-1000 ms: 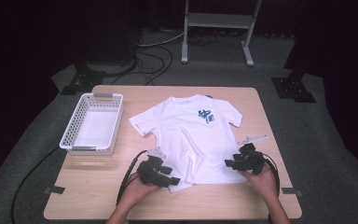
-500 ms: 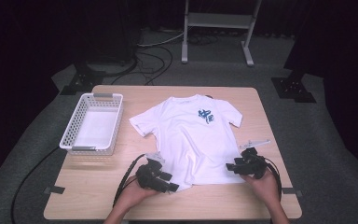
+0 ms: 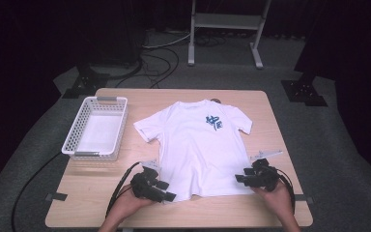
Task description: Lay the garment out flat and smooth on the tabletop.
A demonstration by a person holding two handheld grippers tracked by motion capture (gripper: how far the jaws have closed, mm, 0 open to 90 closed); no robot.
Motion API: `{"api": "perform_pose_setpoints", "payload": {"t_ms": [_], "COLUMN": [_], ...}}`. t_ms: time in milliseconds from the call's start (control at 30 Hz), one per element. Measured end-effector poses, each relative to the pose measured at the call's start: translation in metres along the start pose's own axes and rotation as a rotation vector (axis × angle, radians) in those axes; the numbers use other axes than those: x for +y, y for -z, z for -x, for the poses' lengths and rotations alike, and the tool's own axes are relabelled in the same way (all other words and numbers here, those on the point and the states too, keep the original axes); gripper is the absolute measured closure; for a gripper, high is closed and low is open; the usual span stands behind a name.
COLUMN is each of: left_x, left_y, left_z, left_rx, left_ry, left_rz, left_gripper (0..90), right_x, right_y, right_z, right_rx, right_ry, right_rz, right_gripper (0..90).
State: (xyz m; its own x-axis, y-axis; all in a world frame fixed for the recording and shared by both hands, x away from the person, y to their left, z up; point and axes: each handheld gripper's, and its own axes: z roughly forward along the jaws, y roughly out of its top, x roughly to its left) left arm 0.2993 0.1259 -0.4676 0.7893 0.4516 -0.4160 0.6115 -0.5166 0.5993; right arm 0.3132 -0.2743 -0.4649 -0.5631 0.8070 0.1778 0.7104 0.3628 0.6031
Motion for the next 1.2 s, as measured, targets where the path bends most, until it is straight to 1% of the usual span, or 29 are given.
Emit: {"api": "perform_pose_setpoints", "payload": {"t_ms": [300,600,900,933,1200], "left_x": [-0.011,-0.021,-0.03,-0.031,-0.04], "left_y": [0.013,0.024,0.029,0.029,0.032], "left_z": [-0.002,-0.003,0.001,0.002,0.008], "left_rx": [0.012,0.014,0.016,0.015,0.014], "left_ry": [0.006,0.019,0.022,0.016,0.013], "left_rz": [-0.021,-0.021,-0.017,-0.017,-0.006], "left_gripper": [37.4,37.4,36.9,36.8,35.8], "right_x": [-0.015,-0.028,-0.038,-0.039,-0.048], "right_y": [0.007,0.013,0.018,0.018,0.023], "right_z": [-0.014,-0.026,-0.035,-0.036,-0.042], "right_rx": [0.026,0.054,0.08,0.083,0.107], "right_ry": [0.014,0.034,0.039,0.04,0.048], "right_rz": [0.003,0.008,0.014,0.013,0.019], "right_gripper": [46.1,45.7,45.5,45.5,45.2]}}
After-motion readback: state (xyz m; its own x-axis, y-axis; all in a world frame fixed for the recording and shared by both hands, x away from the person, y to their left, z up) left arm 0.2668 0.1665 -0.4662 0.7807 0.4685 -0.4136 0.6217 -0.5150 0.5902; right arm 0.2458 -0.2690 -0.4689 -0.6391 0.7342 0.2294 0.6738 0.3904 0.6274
